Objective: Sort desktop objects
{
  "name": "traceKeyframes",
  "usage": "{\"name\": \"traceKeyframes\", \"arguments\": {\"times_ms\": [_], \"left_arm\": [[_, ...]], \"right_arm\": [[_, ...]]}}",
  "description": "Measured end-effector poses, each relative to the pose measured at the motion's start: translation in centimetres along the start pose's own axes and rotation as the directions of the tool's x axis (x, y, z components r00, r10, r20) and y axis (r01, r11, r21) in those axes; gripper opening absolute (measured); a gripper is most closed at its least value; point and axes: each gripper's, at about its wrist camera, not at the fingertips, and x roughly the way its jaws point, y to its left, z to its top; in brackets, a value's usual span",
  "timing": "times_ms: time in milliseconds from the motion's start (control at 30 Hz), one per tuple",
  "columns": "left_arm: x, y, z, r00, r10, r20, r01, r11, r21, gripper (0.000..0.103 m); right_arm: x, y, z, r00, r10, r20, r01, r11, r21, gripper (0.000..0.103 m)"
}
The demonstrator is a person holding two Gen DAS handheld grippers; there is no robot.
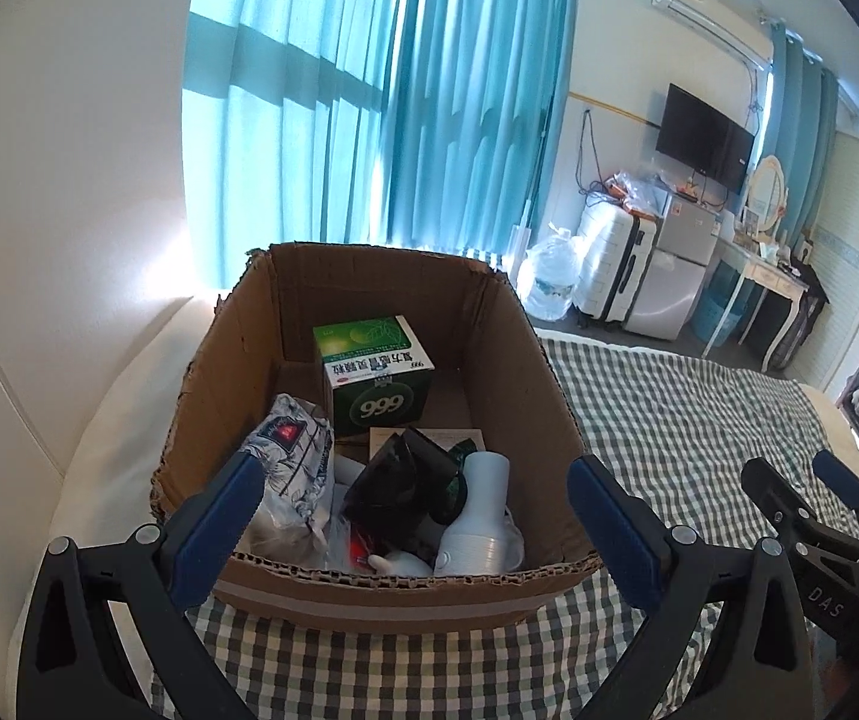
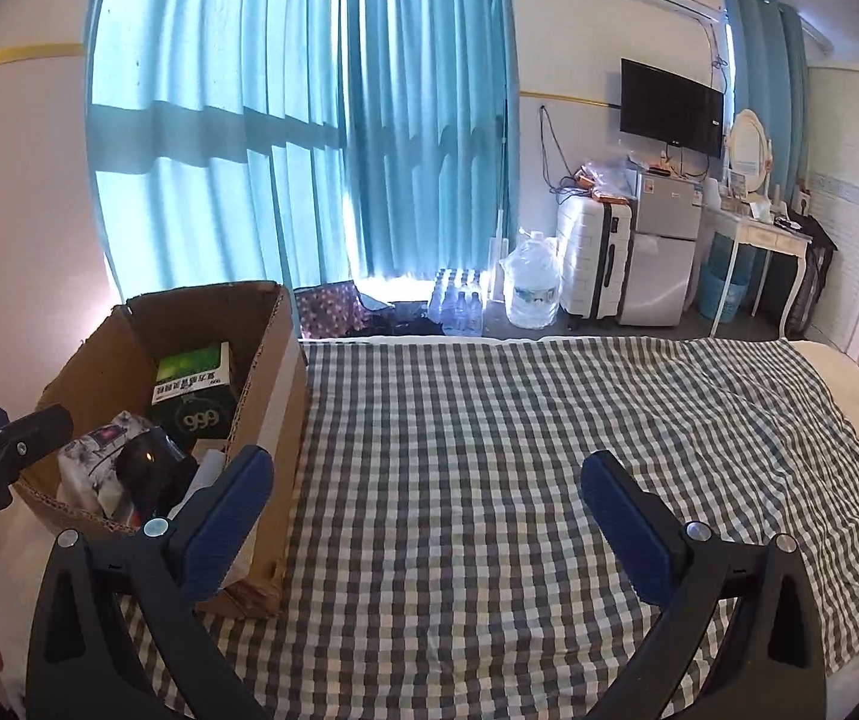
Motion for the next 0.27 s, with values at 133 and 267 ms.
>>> {"name": "traceKeyframes", "arguments": {"times_ms": [133,267], "left_arm": [[-0.44,-0.07,-0.31,0.997,0.064,0.039,-0.064,0.998,0.000,0.103],[-0.08,-0.24,-0.37,0.996,0.080,0.030,-0.081,0.997,0.019,0.103]], "right_arm": [[0.21,0.27,-0.26,0.999,-0.032,-0.007,0.032,0.999,-0.035,0.103],[0.28,-0.06,-0.36,0.999,-0.032,-0.012,0.032,0.999,-0.015,0.103]]}}
